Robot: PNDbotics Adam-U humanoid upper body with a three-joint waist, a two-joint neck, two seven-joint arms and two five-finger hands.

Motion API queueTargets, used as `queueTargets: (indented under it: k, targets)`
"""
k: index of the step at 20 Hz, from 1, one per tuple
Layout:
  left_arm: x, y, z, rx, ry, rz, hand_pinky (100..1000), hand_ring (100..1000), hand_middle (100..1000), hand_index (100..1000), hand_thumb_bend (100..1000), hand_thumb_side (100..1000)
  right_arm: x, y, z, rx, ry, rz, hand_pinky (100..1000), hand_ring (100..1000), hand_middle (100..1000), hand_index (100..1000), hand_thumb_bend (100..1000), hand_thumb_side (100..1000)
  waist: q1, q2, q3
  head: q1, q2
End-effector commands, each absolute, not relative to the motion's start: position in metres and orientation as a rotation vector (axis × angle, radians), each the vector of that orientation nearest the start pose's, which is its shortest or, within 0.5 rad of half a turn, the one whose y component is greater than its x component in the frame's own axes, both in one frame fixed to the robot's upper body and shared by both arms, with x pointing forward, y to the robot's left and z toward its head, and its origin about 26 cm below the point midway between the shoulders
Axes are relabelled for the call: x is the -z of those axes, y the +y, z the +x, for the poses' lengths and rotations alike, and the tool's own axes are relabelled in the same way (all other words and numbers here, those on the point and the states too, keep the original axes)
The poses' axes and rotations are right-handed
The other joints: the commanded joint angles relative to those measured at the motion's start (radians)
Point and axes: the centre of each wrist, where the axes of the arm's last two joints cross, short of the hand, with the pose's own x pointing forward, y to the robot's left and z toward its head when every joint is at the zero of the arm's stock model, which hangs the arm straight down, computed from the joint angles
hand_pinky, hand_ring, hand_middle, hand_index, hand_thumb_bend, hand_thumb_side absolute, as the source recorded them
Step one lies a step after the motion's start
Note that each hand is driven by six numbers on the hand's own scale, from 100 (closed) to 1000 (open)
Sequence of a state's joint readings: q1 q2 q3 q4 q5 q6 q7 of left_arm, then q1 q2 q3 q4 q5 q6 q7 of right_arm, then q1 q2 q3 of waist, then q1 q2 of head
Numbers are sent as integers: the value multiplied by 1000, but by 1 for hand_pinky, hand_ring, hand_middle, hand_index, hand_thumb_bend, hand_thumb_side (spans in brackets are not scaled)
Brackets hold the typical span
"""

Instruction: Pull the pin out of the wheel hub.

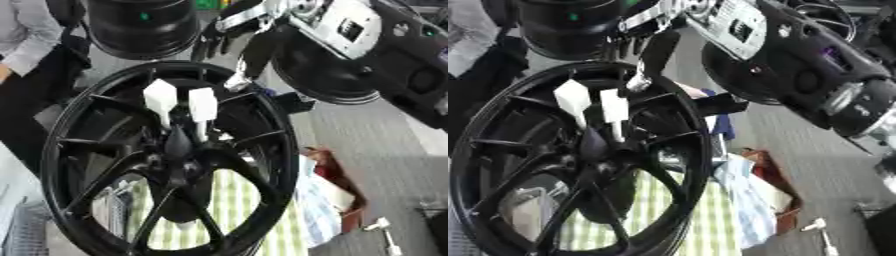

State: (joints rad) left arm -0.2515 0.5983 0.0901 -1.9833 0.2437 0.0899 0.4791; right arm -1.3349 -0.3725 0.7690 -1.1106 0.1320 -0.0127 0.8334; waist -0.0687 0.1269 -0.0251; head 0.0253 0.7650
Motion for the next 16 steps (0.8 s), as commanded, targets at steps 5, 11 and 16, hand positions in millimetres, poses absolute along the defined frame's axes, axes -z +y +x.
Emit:
queueTargets:
  k: [5,11,16]
  targets:
    - [-235,325,289,-99,-2222,500,817,899,836,925,675,630,-312,-74,437,-2141,-1287,-72,873,903,853,904,412,409,8,-10,3,-4,5]
    - [-234,324,289,-107,-2222,491,816,898,836,925,675,630,-307,-75,441,-2133,-1269,-92,872,903,853,902,427,397,8,-6,7,-7,5]
    - [-234,324,289,-112,-2225,483,816,898,836,925,673,630,-306,-77,445,-2125,-1270,-119,871,902,855,903,427,404,9,-4,11,-8,5]
